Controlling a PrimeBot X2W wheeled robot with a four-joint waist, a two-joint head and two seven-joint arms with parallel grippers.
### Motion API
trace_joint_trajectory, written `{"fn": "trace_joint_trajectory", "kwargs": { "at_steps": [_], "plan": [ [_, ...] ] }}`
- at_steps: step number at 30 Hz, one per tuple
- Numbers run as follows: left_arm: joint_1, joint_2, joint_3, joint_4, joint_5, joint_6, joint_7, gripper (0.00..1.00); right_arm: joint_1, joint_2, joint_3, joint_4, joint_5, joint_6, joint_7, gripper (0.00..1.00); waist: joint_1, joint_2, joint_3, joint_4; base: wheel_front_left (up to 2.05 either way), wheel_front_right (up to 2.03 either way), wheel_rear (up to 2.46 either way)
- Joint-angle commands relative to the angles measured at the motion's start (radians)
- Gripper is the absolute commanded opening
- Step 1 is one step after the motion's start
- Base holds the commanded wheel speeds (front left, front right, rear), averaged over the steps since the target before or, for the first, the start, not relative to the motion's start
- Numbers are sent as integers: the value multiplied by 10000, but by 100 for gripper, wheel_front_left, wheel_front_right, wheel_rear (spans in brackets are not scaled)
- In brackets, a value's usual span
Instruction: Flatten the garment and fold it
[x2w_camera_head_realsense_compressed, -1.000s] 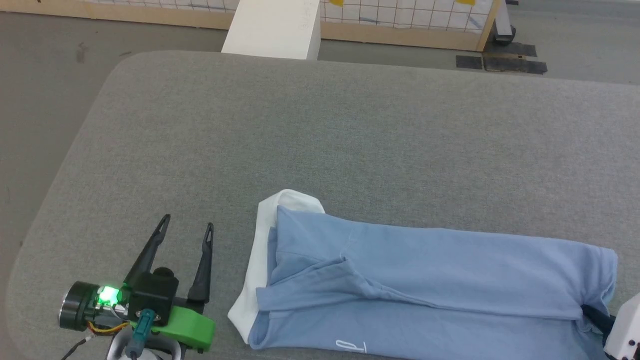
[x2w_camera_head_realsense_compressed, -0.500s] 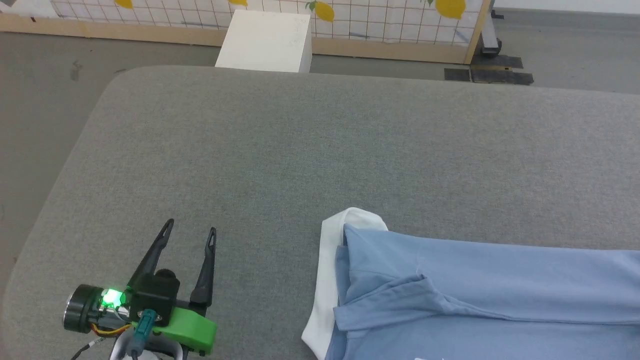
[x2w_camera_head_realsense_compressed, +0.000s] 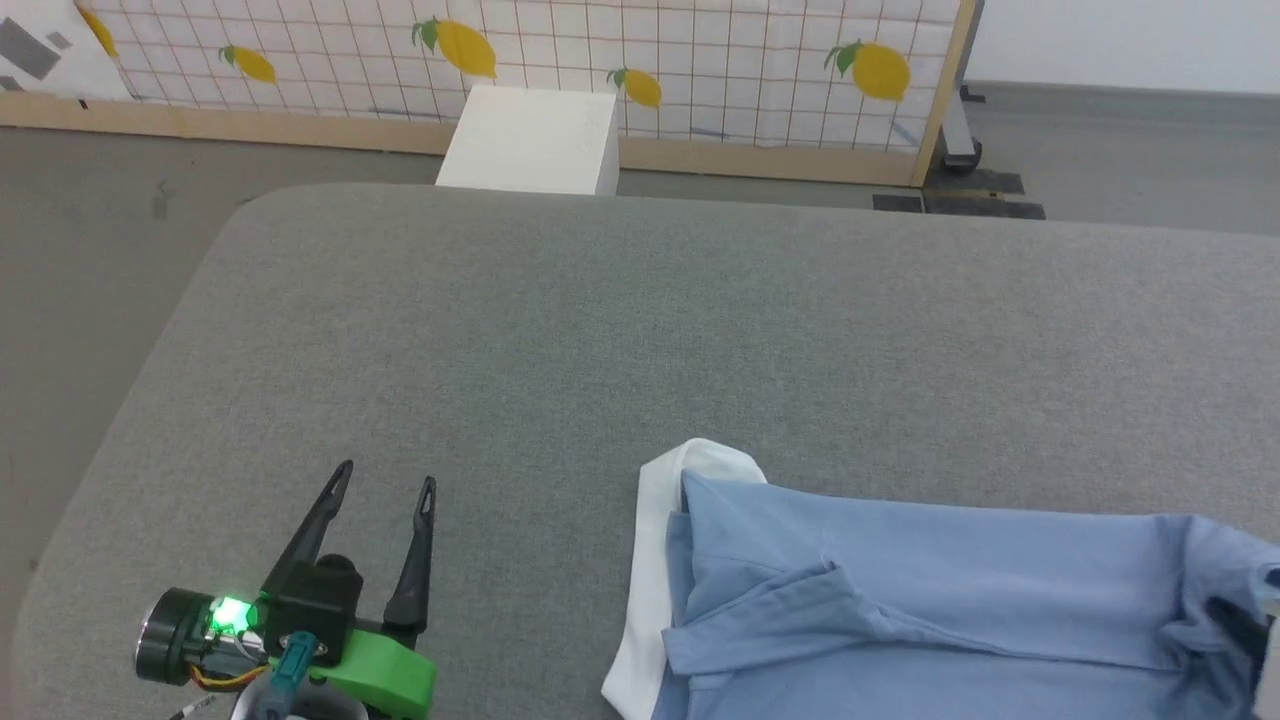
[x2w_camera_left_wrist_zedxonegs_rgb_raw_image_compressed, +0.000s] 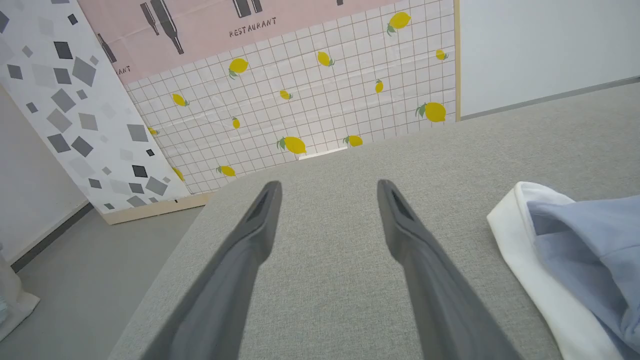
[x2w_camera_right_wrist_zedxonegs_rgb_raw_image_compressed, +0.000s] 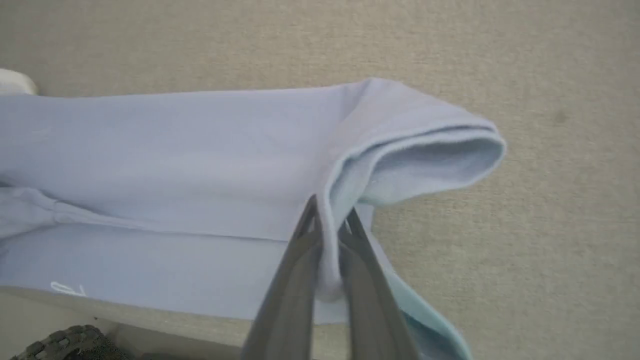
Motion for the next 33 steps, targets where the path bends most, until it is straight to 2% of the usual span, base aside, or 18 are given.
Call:
{"fn": "trace_joint_trajectory", "kwargs": {
  "at_steps": [1, 9, 16, 25, 33],
  "plan": [
    [180, -46, 49, 17, 144, -12, -47, 100, 142, 111, 132, -431, 144, -15, 189, 0, 0, -1, -112, 96, 0, 0, 0],
    [173, -113, 17, 103, 241, -124, -47, 100, 16, 1265, 762, -2759, 680, -15, 1674, 0, 0, -1, -210, 544, 0, 0, 0],
    [41, -176, -47, 195, 336, -203, -47, 100, -589, 2620, 1459, -3683, 648, -15, 2737, 0, 0, -1, -89, 1059, 0, 0, 0],
    [-243, -297, -161, 305, 468, -319, -47, 100, -1371, 3899, 2310, -3370, -71, -15, 2984, 0, 0, -1, 213, 1763, 0, 0, 0],
    [-497, -459, -257, 388, 554, -394, -47, 100, -1874, 4329, 2778, -2051, -788, -15, 2417, 0, 0, -1, 509, 2188, 0, 0, 0]
  ]
}}
